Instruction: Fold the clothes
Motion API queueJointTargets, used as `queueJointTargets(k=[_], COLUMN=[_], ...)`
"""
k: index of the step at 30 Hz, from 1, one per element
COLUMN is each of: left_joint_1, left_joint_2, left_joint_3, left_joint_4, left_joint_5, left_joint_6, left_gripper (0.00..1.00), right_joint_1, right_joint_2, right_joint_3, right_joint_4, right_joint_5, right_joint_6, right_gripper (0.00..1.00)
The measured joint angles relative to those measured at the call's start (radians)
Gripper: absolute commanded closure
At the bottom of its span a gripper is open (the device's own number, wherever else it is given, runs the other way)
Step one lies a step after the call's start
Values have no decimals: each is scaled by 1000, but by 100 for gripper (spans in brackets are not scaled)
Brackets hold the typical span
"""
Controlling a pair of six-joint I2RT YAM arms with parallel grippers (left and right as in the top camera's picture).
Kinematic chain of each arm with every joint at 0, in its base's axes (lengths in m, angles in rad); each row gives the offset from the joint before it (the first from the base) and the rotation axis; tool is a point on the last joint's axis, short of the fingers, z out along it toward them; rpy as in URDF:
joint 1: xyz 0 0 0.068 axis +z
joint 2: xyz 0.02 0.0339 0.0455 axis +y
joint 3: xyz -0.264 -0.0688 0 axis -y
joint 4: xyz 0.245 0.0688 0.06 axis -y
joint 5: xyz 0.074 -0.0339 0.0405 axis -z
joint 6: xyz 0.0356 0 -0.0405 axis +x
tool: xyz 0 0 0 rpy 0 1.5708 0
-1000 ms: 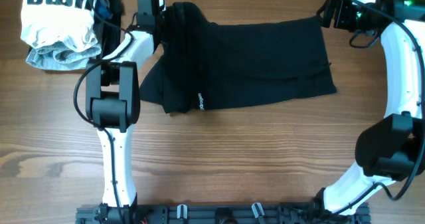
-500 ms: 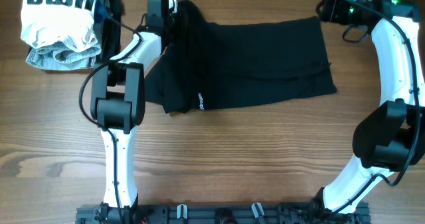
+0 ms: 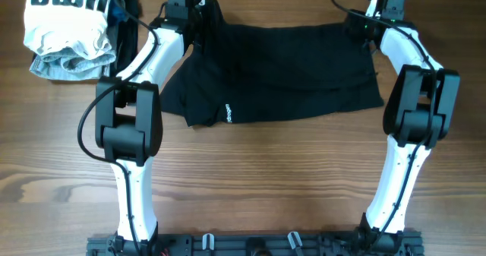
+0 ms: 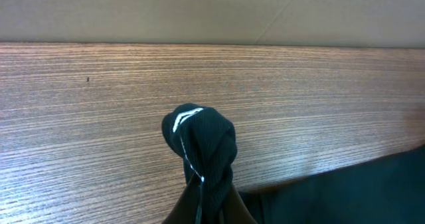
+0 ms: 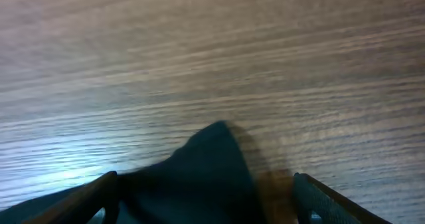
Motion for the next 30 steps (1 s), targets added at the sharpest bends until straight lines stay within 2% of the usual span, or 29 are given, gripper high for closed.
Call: queueJointTargets(k=[3,6,7,9,14,18,23,27,30], left_joint_1=[0,0,0,0,0,0,0,0,-11], left_joint_2=[0,0,0,0,0,-21,-136,-213,-232], left_joint_3=[0,0,0,0,0,0,0,3,2], left_joint_4=[-6,-35,-48,-72,-80,-154,-375,-542,-751], left_joint_5=[-5,-6,-6,-6,-6,-6,-5,6,29], left_joint_6=[0,0,0,1,0,0,0,1,1], left_gripper=[95,96,96,96,96,96,96,96,96], right_joint_1=[0,2,4,11,13,12,-23,-77,-140], right_joint_2=[7,12,13,17,18,-74,-287,-294,-294], right_joint_3=[0,0,0,0,3,3,8,14,14], right_joint_4=[21,37,46,63,32,-128,-429,-637,-711], right_joint_5=[14,26,29,30,36,51,47,-11,-64], right_joint_6=[1,17,19,26,60,64,82,89,89], right_gripper=[41,66,77,88,96,96,96,96,95])
